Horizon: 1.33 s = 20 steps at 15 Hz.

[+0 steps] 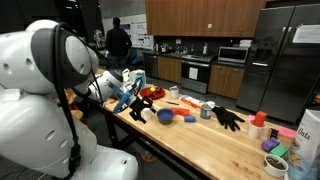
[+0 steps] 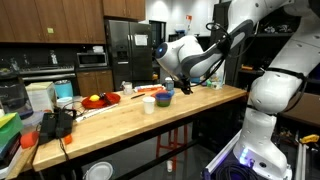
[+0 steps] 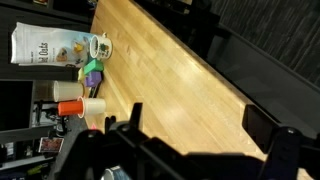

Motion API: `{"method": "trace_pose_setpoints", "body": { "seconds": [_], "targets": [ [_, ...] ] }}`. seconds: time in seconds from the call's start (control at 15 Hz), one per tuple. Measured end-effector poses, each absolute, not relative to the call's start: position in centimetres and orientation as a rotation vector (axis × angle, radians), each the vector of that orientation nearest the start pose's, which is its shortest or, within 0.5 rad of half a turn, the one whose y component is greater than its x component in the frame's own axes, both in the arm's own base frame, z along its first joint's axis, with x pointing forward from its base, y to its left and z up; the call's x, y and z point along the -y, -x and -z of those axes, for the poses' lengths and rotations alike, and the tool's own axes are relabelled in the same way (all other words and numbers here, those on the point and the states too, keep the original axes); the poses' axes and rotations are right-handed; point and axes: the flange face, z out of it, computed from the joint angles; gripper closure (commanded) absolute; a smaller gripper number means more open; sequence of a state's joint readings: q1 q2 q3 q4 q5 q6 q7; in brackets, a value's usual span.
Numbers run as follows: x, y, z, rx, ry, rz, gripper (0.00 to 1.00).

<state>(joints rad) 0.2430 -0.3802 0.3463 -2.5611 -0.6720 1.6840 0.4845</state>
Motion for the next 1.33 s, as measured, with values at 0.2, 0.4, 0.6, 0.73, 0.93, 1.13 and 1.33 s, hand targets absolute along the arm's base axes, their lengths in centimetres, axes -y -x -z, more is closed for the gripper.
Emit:
{"method": "trace_pose_setpoints", "body": {
  "seconds": [0.2, 0.4, 0.6, 0.73, 0.93, 1.13, 1.33],
  "targets": [
    [-16.4, -32.5, -36.9, -0.323, -2.257, 0.013, 0.00],
    [-18.0, -33.7, -34.6, -0.390, -2.358, -0.151, 0.00],
    [-19.4, -35.9, -32.5, -0.503, -2.439, -0.322, 0.00],
    [-19.8, -37.9, -32.2, -0.580, -2.460, -0.394, 0.00],
    [-19.7, -42.0, -34.8, -0.706, -2.428, -0.410, 0.00],
    [-20.3, -45.9, -39.9, -0.852, -2.313, -0.352, 0.00],
    [-21.8, -48.1, -46.1, -0.958, -2.181, -0.236, 0.00]
  ]
}}
